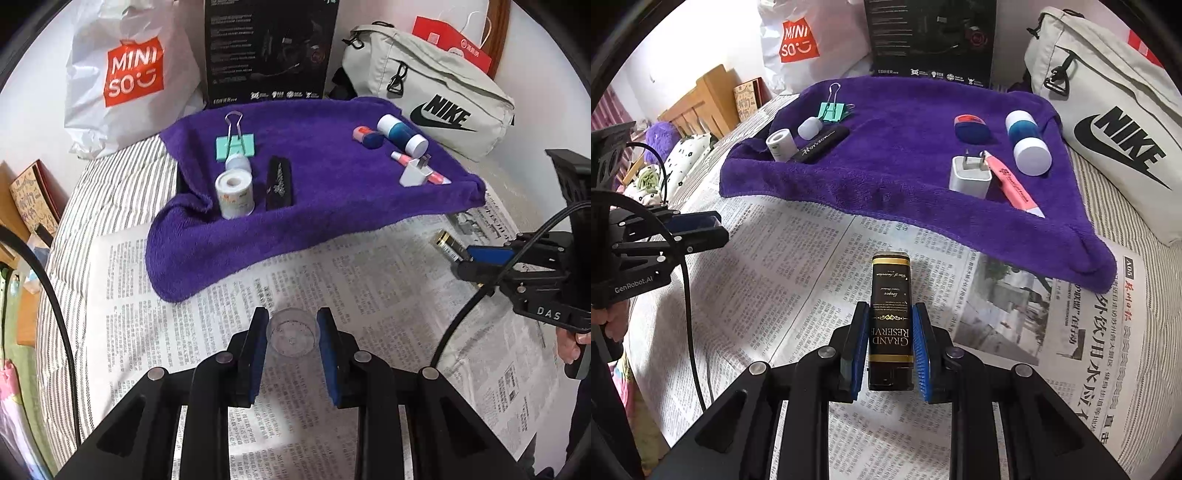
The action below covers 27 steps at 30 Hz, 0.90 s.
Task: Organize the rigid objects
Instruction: 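Carry the Grand Reserve tube onto the towel and open the right tool while the left tool holds the cup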
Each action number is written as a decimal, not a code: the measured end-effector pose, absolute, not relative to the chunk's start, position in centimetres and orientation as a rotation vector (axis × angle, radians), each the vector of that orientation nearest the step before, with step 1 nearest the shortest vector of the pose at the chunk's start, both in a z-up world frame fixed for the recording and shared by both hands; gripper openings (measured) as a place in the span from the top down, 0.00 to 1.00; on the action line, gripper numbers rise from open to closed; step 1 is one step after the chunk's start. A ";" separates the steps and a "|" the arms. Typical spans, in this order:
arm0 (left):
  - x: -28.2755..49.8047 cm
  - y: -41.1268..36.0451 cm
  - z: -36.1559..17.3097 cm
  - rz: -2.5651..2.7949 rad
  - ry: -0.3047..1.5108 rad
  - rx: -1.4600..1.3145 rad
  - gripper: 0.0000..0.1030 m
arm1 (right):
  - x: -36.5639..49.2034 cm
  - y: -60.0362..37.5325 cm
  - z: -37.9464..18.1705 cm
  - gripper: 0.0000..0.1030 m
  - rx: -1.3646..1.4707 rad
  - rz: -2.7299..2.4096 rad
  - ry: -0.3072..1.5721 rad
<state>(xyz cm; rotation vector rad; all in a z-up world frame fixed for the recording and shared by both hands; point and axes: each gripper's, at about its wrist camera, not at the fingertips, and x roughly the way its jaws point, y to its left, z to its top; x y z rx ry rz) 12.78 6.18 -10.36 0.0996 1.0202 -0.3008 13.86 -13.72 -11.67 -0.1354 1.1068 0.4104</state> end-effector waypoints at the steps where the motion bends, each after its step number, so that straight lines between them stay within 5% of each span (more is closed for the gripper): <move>1: 12.7 6.0 -10.2 -0.301 1.017 0.100 0.75 | 13.9 -13.9 -11.6 0.77 -0.130 0.416 1.108; 27: 15.3 5.1 -6.4 -0.317 0.965 0.096 0.75 | 18.2 -14.8 -5.8 0.77 -0.070 0.421 1.009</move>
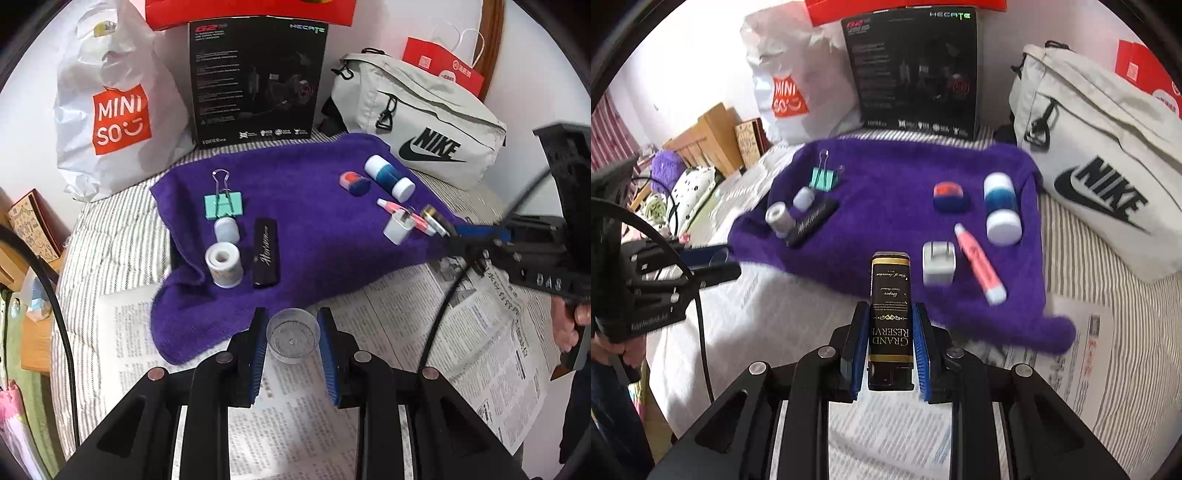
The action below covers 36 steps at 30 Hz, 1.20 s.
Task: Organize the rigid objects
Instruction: 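Carry the Grand Reserve tube onto the towel and open the right tool while the left tool holds the cup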
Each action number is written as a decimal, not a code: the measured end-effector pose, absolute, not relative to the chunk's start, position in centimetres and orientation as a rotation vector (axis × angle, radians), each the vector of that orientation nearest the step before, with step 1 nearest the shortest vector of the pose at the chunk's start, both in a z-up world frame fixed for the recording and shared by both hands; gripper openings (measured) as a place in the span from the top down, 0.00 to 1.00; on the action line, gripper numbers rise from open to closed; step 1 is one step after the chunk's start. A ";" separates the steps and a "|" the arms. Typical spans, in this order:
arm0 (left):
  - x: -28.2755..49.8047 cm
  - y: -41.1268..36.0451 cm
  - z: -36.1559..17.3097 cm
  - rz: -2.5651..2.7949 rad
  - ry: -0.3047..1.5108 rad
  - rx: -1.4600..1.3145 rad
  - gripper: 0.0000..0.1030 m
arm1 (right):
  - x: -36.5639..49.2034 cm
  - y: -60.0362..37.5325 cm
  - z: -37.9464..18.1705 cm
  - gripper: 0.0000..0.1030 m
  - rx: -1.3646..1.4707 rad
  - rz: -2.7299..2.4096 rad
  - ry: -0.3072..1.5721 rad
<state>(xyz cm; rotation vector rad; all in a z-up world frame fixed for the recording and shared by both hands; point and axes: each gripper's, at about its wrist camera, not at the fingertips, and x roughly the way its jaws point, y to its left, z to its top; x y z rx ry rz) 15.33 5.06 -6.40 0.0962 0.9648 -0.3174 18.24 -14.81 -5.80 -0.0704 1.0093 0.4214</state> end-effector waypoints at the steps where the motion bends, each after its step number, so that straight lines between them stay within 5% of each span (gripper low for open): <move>1: 15.5 5.2 -6.3 -0.315 0.964 0.097 0.75 | 19.0 -14.5 -5.5 0.77 -0.071 0.425 1.004; 16: 17.9 7.2 -7.1 -0.285 0.980 0.060 0.75 | 29.5 -11.5 -9.2 0.77 -0.102 0.385 1.078; 36: 18.1 7.7 -7.1 -0.277 0.983 0.054 0.75 | 30.3 -11.6 -12.5 0.75 -0.133 0.388 1.118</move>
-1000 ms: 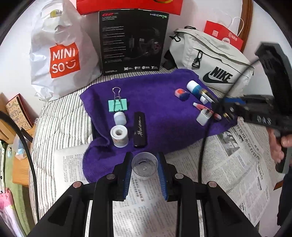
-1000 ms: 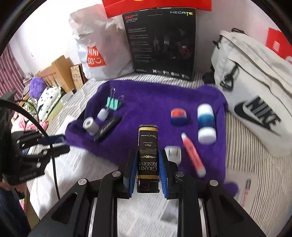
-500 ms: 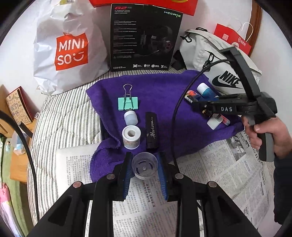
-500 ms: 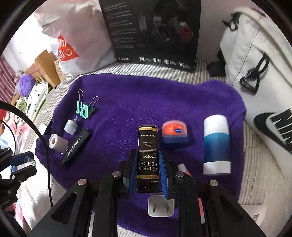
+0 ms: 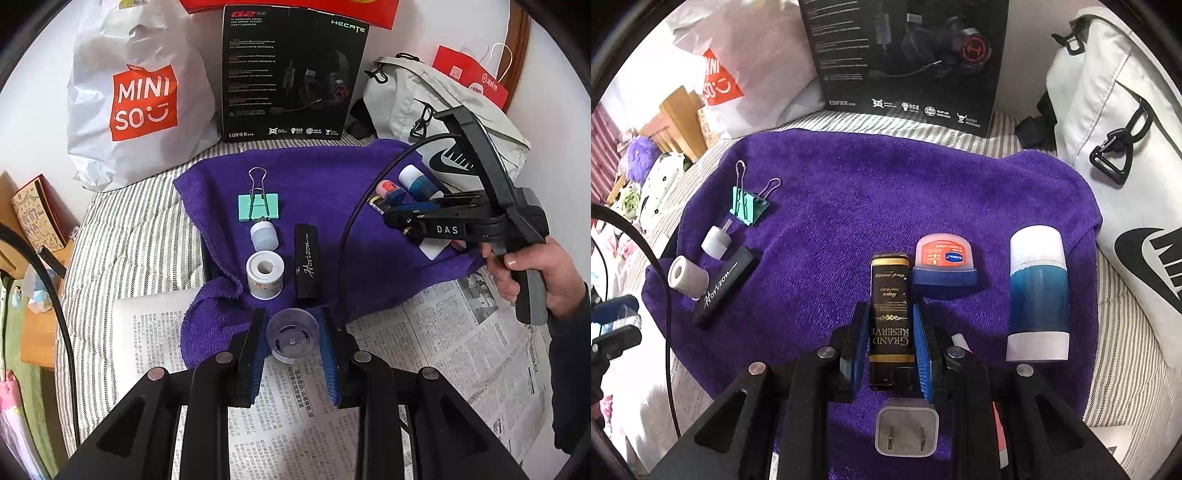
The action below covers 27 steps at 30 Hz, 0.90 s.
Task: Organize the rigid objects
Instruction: 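Carry the Grand Reserve tube onto the towel and open the right tool while the left tool holds the cup, then set the clear cup on the towel beside the Horizon case and open the left tool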
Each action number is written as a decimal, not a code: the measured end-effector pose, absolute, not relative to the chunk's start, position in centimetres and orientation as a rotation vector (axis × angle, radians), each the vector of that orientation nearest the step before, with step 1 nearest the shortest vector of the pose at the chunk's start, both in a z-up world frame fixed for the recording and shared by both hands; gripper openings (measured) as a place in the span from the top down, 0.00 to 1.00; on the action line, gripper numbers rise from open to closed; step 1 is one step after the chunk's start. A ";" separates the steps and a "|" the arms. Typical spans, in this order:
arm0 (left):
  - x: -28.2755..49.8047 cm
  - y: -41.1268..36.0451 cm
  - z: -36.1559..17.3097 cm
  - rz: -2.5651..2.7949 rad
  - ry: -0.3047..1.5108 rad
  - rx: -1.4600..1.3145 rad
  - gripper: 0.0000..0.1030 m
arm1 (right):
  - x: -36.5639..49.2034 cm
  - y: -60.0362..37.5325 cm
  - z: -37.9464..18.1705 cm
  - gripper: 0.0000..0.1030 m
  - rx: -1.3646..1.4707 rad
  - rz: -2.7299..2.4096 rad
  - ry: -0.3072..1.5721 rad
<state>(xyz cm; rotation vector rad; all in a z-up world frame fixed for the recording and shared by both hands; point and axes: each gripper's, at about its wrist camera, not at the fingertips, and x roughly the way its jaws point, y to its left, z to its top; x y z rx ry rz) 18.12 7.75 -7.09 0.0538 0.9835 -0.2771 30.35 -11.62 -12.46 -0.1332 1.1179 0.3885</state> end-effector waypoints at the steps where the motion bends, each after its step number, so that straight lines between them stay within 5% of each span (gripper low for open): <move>1: 18.1 7.8 -7.0 -0.274 0.982 0.053 0.75 | 30.3 -11.7 -12.4 0.74 -0.126 0.392 1.122; 9: 18.0 7.8 -6.6 -0.248 0.974 0.037 0.75 | 28.6 -13.6 -10.0 0.68 -0.100 0.381 1.079; 12: 18.1 7.2 -6.5 -0.252 0.972 0.040 0.75 | 27.3 -14.7 -8.3 0.54 -0.080 0.371 1.043; 27: 20.8 2.6 -7.0 -0.315 0.961 0.059 0.75 | 18.6 -20.3 -6.2 0.54 0.013 0.325 0.977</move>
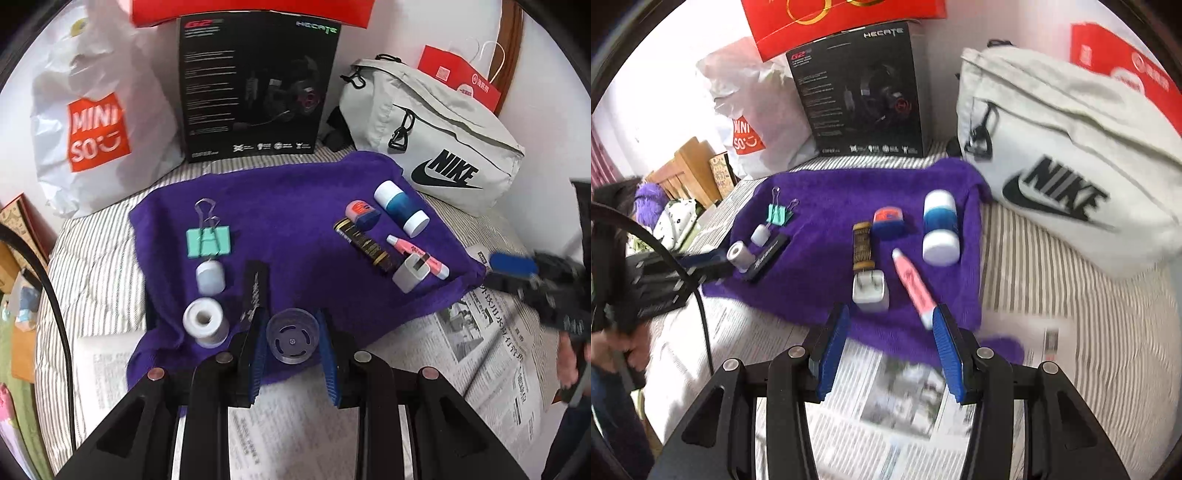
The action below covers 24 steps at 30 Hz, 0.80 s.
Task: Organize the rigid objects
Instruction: 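Set the clear cup on the towel beside the Horizon case and open the left tool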
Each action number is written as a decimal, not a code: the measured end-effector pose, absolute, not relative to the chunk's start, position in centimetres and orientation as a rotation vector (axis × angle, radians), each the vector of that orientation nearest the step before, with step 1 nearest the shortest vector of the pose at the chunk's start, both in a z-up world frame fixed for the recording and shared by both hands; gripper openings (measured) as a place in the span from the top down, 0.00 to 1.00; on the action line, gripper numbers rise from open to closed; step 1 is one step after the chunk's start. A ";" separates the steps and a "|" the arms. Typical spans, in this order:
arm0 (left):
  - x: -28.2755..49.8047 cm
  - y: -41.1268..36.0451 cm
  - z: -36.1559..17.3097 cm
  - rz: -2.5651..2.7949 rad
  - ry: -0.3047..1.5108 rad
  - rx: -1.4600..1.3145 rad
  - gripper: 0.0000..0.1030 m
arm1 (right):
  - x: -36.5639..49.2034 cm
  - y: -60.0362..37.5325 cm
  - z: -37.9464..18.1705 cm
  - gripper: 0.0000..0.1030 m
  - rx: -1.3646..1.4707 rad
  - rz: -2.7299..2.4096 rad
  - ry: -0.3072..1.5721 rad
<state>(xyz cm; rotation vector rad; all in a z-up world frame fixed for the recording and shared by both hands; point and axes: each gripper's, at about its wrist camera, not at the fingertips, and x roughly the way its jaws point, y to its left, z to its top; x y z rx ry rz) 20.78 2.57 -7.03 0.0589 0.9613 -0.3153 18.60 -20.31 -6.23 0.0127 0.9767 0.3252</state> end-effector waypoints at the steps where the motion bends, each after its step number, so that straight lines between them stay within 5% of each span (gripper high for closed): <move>1: 21.3 2.2 -7.2 -0.316 0.962 0.066 0.75 | 18.1 -20.4 -6.5 0.54 0.011 0.325 0.982; 24: 25.2 -0.7 -11.7 -0.331 1.029 0.156 0.75 | 15.1 -20.3 -9.8 0.54 0.067 0.339 1.068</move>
